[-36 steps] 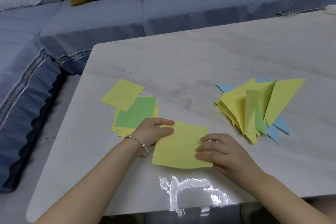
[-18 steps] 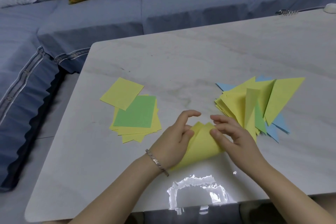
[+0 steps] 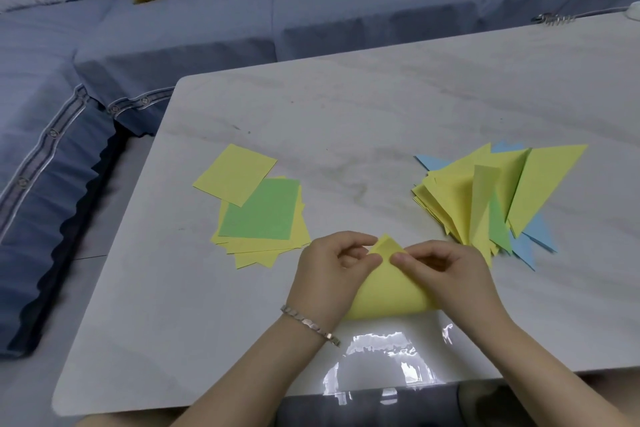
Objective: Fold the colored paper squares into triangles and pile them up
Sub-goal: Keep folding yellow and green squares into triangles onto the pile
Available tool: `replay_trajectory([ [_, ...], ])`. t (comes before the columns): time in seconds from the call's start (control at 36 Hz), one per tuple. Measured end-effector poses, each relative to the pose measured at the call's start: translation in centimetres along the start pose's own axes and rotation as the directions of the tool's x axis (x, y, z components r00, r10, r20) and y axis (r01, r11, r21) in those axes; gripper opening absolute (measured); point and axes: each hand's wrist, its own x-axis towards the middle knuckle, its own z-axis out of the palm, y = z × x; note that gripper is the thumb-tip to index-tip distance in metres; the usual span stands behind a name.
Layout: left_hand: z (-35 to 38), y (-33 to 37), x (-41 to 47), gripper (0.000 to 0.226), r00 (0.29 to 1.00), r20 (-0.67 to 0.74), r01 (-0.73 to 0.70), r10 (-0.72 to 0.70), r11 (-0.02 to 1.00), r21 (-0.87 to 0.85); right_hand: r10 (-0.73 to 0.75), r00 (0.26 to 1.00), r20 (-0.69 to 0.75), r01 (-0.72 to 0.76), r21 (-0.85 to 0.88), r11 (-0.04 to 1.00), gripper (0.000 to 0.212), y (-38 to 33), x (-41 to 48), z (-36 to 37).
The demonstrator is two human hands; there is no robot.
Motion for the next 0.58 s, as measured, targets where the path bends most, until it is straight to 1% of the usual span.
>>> replay_trajectory([
  [0.08,0.26,-0.04,-0.40,0.028,0.999,-0.031,-0.020,0.020,1.000,0.013,0.000,1.000,-0.031,0.000,-0.002,1.000,0.022,-0.04,-0.16,0.10],
  [0.17,0.45,-0.17,-0.67,0.022,0.999,-0.041,-0.017,0.017,1.000,0.020,0.016,0.998,-0.053,-0.014,0.046,0.999,0.020,0.07,-0.23,0.04],
  [0.28,0.51,-0.36,-0.86,0.021,0.998,-0.045,-0.033,0.035,0.999,0.040,0.011,0.999,-0.035,-0.009,0.073,0.997,0.025,-0.17,-0.38,-0.03],
  [0.39,0.47,-0.22,-0.91,0.020,0.997,-0.059,-0.054,0.056,0.998,0.038,-0.030,0.999,-0.022,0.031,0.056,0.998,0.027,-0.57,-0.54,-0.10],
  [0.58,0.37,-0.15,-1.08,0.019,0.992,-0.089,-0.090,0.092,0.995,0.032,-0.037,0.999,0.006,0.037,0.031,0.999,0.029,-0.78,-0.50,-0.11],
])
